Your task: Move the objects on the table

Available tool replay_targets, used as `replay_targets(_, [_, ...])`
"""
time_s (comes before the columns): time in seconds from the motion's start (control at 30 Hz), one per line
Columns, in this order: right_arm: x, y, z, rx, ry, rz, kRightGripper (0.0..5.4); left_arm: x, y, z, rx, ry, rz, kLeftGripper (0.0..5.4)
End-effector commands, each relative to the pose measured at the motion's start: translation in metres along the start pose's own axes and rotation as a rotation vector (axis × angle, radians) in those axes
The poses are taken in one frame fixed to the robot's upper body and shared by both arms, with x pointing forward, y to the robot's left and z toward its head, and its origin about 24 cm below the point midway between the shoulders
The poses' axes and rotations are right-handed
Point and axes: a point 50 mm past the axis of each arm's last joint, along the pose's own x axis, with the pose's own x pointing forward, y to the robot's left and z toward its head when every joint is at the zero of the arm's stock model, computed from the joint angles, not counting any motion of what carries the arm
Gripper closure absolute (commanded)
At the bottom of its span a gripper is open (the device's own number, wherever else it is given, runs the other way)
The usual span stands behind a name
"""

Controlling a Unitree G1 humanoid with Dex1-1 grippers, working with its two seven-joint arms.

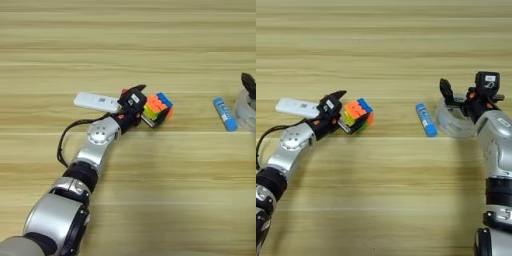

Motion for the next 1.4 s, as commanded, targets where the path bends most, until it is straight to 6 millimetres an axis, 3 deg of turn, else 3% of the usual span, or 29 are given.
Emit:
replay_targets(0.03, [0.0000,0.0011,0.0006,0.005,-0.002,-0.001,0.04,-0.0002,0.0013,-0.0036,0.009,0.026,-0.004,0.00])
replay_targets(1.4, [-0.0001,0.0020,0.0001,0.016,-0.004,-0.005,0.04,0.0039,-0.0048,-0.0113,-0.014,0.068,-0.033,0.00])
